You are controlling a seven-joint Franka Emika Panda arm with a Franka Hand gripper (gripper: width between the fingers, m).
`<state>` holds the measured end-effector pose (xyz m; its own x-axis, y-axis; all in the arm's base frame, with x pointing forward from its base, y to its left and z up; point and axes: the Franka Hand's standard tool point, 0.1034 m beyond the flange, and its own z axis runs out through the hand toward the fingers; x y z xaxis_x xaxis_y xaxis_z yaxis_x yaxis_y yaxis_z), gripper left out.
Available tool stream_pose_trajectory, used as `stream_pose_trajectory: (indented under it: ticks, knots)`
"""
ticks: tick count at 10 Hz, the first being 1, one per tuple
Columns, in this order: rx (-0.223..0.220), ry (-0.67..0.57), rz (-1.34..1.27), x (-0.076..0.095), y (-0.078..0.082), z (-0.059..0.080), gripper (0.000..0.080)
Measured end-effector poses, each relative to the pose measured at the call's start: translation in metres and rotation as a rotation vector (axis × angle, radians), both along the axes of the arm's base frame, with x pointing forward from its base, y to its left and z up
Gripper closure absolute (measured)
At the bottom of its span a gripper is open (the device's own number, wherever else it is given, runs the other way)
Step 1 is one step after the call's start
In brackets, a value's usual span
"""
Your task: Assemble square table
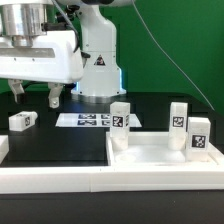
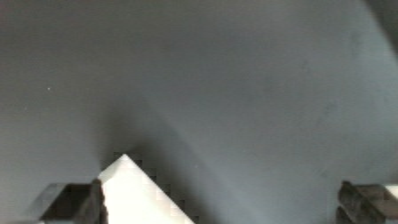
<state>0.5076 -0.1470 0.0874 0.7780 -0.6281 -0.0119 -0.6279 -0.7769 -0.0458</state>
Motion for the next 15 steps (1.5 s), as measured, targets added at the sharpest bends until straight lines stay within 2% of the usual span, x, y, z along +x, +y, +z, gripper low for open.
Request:
stream_pose_trajectory:
  ticks: [2, 3, 5, 7, 10, 11, 12, 13, 14, 15]
  knots:
    - [-0.003, -0.004, 0.019, -0.002, -0.003, -0.001, 0.0151]
    - [-0.012, -0.042, 0.119, -0.012, -0.016, -0.005, 0.0151]
    - [-0.004, -0.045, 0.282, -0.045, -0.043, -0.01, 0.0151]
    - [-0.016, -0.037, 0.249, -0.072, -0.066, -0.016, 0.0151]
    - [-0.014, -0.036, 0.252, -0.068, -0.062, -0.016, 0.0151]
    - [0.011, -0.019, 0.248, -0.071, -0.059, -0.018, 0.0151]
    - [-0.01, -0.011, 0.231, -0.083, -0.068, -0.024, 0.0151]
    - [0.001, 0.002, 0.236, -0.094, -0.074, -0.028, 0.0151]
    - [0.092, 0.092, 0.223, -0.098, -0.064, -0.029, 0.0151]
    - [0.152, 0.168, 0.241, -0.095, -0.063, -0.028, 0.0151]
